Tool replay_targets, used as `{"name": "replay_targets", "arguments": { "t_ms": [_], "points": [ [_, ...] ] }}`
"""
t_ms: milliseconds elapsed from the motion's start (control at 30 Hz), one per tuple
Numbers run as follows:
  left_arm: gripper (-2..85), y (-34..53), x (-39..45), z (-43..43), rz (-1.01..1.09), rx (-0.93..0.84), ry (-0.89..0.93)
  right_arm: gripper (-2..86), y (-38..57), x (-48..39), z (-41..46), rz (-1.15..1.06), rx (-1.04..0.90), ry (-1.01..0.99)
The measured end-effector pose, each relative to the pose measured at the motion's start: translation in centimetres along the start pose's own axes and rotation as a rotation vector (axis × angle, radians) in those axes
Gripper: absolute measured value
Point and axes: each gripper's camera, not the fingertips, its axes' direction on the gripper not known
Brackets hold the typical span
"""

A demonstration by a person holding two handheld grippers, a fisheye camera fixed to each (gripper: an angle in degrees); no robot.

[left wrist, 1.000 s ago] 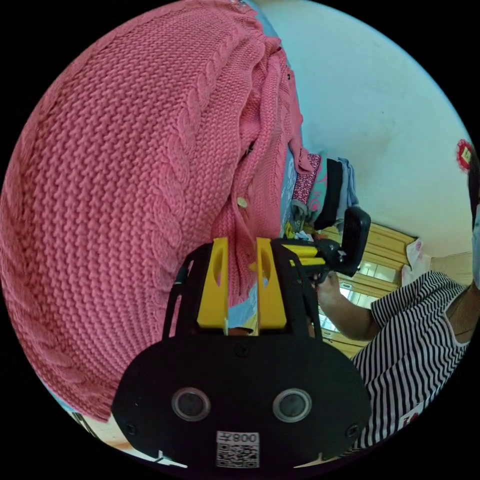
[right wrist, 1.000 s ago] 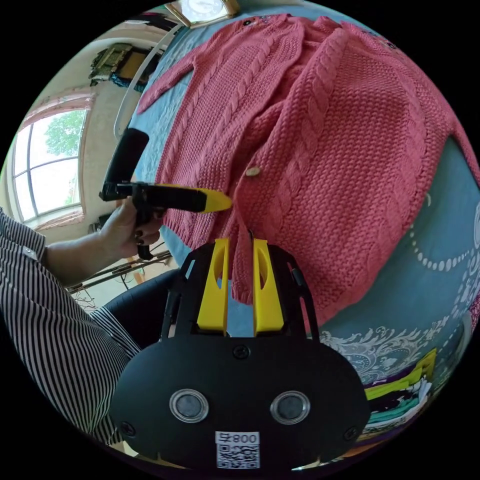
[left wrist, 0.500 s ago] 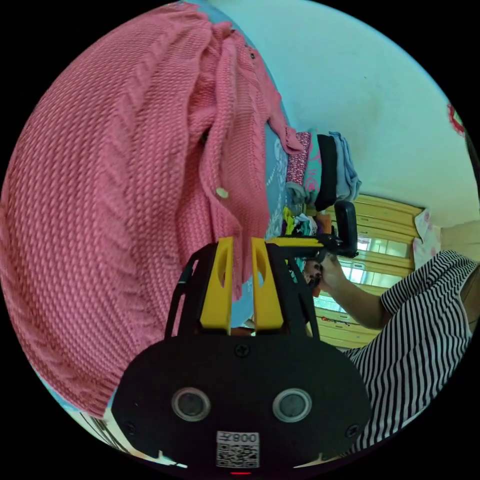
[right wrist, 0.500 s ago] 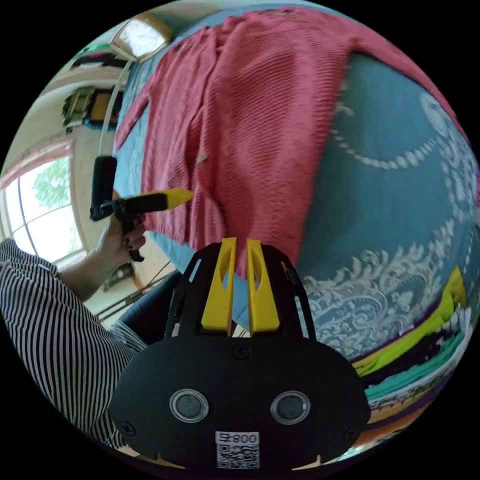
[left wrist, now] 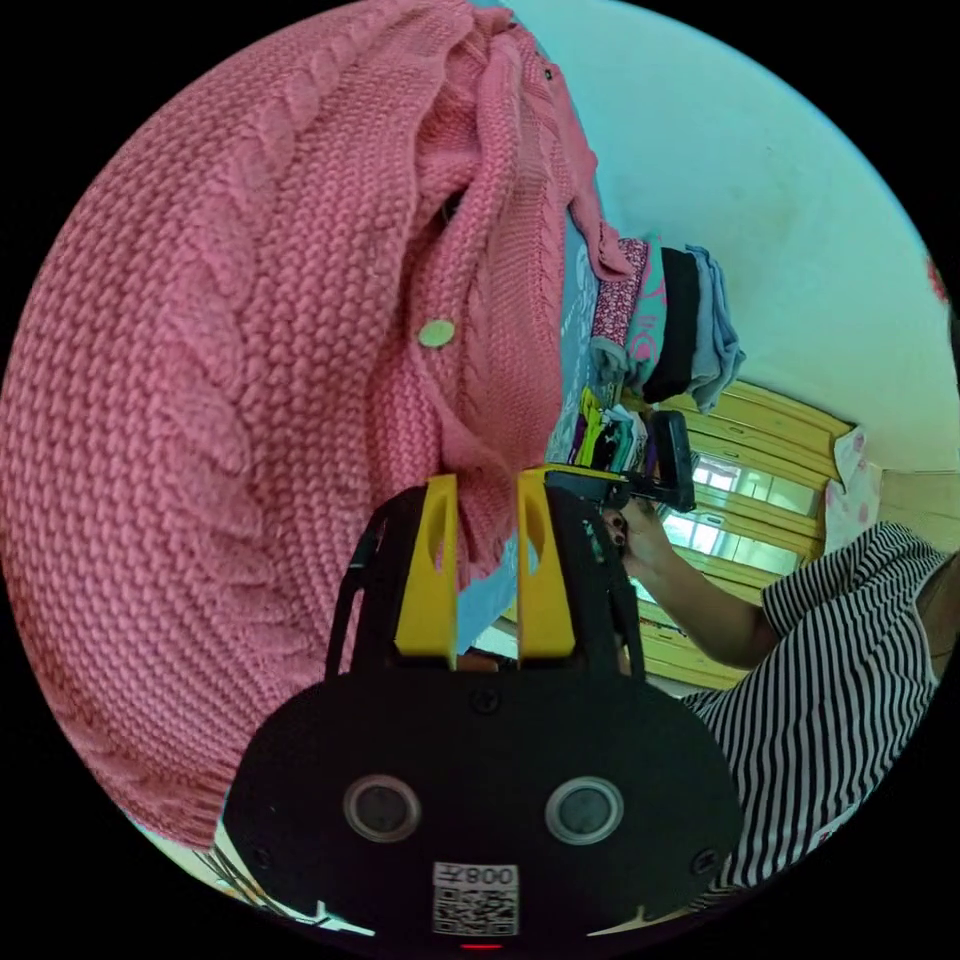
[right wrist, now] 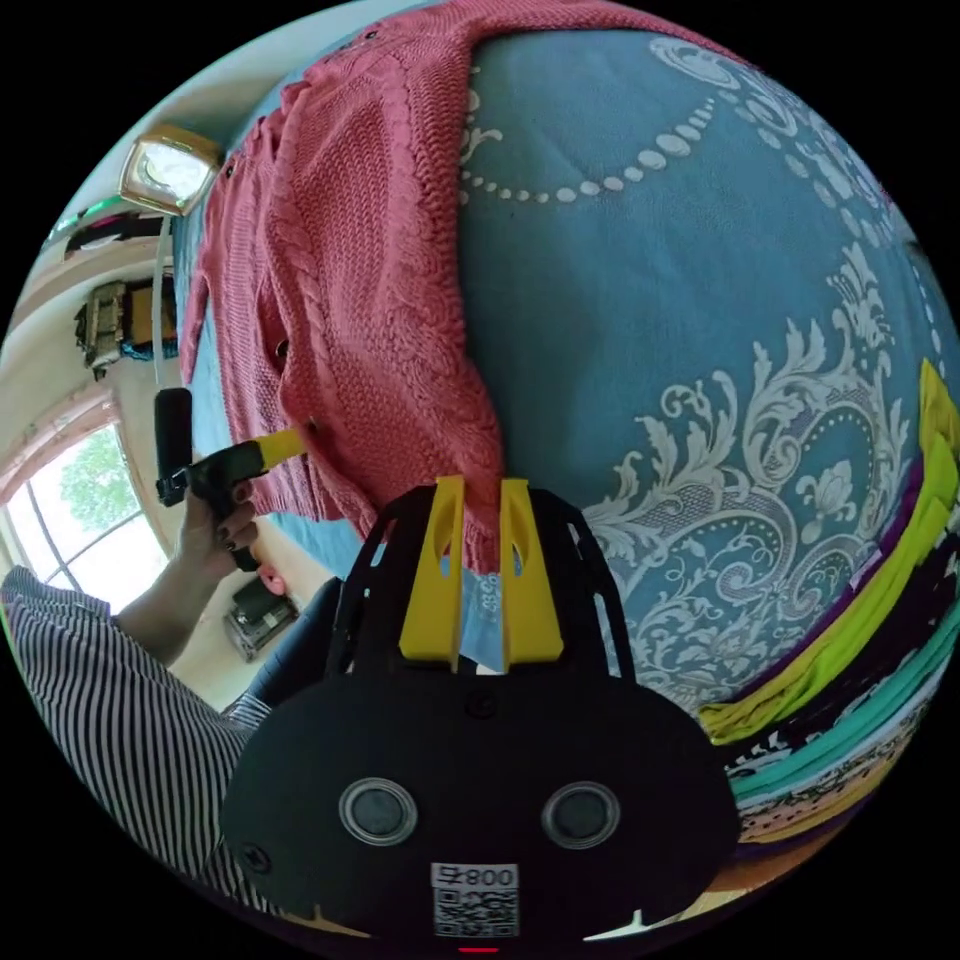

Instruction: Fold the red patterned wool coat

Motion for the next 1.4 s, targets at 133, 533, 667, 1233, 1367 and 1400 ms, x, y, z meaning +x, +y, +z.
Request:
{"name": "replay_targets", "arguments": {
  "t_ms": [133, 533, 667, 1233, 1367, 1400],
  "points": [
    [1.9, -0.1, 1.9, 2.1, 0.016, -0.012, 0.039, 3.2, 1.7, 1.4, -1.0, -0.01, -0.056, -0.005],
    [7.5, 1.3, 5.0, 7.5, -0.004, -0.041, 0.084, 4.8, 2.9, 4.6, 0.1, 0.061, -0.081, 0.073],
    [8.5, 1.6, 5.6, 9.3, -0.039, -0.058, 0.091, 4.3, 4.1, 6.8, -1.6, 0.154, -0.03, 0.066],
    [2.4, 2.2, 9.1, 13.6, -0.053, -0.006, 0.134, 8.3, -16.9, -17.5, -6.1, -0.556, 0.425, 0.404],
    [6.3, 2.6, 9.4, 13.7, -0.063, 0.054, 0.185, 9.9, -20.8, -17.5, -3.9, -0.482, 0.346, 0.44],
    [6.2, 2.7, 9.4, 13.7, -0.077, 0.064, 0.17, 9.8, -21.0, -17.2, -3.8, -0.468, 0.345, 0.443]
  ]
}}
